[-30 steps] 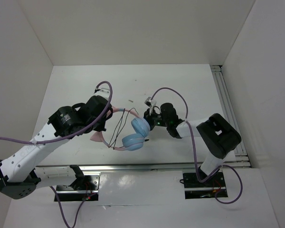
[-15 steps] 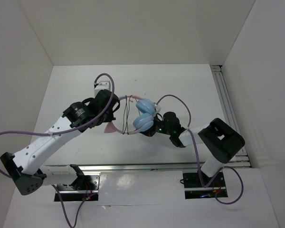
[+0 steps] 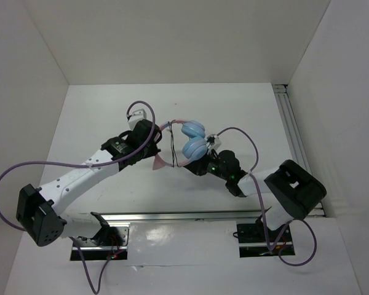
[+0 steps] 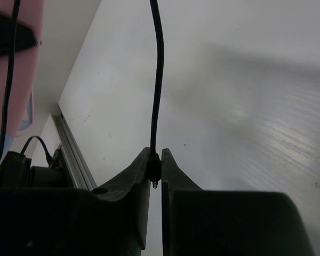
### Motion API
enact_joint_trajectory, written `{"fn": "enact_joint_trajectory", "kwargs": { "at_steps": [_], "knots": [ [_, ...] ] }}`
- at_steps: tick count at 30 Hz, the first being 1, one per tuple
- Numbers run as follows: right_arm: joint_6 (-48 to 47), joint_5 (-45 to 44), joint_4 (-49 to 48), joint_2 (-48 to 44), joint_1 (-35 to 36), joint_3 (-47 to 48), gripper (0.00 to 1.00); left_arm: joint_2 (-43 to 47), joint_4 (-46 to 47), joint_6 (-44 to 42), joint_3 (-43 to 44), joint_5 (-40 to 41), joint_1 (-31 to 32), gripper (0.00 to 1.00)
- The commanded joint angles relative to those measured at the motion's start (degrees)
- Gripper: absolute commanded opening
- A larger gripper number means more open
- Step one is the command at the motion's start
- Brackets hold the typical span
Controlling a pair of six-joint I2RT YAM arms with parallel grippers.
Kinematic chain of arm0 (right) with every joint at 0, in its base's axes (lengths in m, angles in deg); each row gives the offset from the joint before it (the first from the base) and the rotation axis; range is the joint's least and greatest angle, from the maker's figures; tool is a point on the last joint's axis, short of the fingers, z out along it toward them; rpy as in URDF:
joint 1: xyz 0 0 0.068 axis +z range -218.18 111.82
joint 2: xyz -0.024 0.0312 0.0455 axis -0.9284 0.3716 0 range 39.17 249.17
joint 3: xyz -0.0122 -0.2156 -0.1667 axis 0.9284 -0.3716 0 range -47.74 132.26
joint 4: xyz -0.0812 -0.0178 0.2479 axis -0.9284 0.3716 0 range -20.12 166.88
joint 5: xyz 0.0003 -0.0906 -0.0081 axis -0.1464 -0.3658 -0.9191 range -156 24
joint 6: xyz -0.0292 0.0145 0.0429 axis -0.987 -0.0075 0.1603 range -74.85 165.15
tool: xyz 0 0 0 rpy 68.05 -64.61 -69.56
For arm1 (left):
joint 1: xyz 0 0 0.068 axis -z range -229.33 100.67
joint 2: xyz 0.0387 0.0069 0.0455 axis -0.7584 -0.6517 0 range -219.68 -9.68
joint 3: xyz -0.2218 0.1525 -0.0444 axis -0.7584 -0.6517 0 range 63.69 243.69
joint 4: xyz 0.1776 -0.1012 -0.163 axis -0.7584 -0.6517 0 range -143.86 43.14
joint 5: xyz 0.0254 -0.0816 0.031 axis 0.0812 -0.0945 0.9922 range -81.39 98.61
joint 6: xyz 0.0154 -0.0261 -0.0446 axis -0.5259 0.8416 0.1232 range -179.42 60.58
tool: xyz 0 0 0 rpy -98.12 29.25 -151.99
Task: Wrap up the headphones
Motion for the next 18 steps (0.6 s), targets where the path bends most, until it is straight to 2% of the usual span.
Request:
{"fn": "enact_joint_trajectory", "kwargs": {
  "at_steps": [1,6,10,13,14,18],
  "knots": [
    [2.1,-3.2,-4.9,0.3,0.5,1.8,0.01,0.2,9.8,6.4,-1.0,-0.1,-2.4,0.0],
    [5.0,-2.3,-3.4,5.4,0.5,5.1,0.01,-0.3,9.9,11.7,-4.1,2.6,-4.1,0.0],
    [8.3,2.0,-9.5,15.0,0.5,8.0,0.01,0.4,10.4,15.2,-8.8,5.2,-6.7,0.0],
    [12.4,7.1,-19.3,21.3,0.5,9.7,0.01,1.5,9.1,19.0,-12.6,7.2,-8.4,0.0],
    [13.7,8.5,-25.8,26.2,0.5,10.9,0.01,1.6,8.5,19.9,-13.3,7.8,-9.0,0.0],
    [22.8,14.3,-41.6,38.7,1.2,14.9,0.03,-0.3,7.9,22.1,-15.2,7.8,-11.8,0.0]
  ]
}}
